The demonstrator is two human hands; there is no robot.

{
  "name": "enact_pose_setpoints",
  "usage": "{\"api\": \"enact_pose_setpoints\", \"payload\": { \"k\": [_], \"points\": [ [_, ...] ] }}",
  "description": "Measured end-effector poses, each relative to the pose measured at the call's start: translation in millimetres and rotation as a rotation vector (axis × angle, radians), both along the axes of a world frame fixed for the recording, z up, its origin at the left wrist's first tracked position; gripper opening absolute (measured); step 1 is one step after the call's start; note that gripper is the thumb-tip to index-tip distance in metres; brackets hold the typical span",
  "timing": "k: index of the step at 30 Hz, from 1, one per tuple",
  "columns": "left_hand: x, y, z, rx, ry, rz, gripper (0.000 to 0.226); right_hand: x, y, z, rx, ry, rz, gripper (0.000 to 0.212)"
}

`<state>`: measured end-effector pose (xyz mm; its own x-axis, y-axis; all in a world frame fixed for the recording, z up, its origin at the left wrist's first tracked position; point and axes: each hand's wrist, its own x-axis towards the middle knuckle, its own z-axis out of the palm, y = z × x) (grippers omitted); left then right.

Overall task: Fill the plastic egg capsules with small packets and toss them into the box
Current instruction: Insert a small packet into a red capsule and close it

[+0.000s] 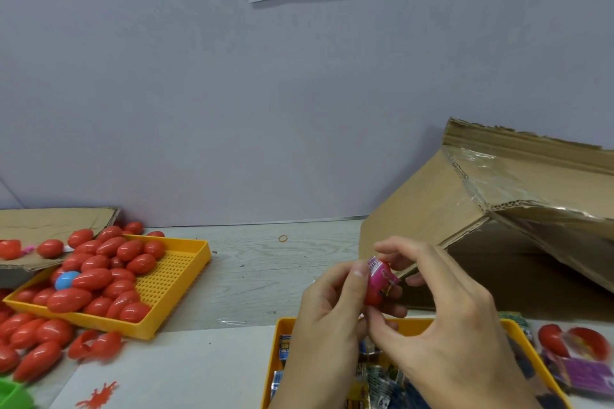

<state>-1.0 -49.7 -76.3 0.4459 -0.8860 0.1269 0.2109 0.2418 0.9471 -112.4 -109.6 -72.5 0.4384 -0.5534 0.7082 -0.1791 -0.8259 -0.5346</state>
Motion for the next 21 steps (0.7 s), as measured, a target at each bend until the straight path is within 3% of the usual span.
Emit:
{"api": "enact_pose_setpoints", "payload": {
  "k": [8, 14, 21],
  "points": [
    [-4.9, -2.4, -0.7, -0.009, -0.016, 0.009, 0.031, 0.3, 0.8, -0.6, -0.037, -0.036, -0.001, 0.072],
    [-4.0, -0.2, -2.6, 0.028, -0.177, 0.084, 0.032, 0.4, 0.0, -1.5, 0.017, -0.041, -0.009, 0.074],
    [-4.4, -1.9, -3.0, -0.029, -0.087, 0.177, 0.028, 0.9, 2.0, -0.9, 0.101, -0.067, 0.028, 0.076]
  ]
}}
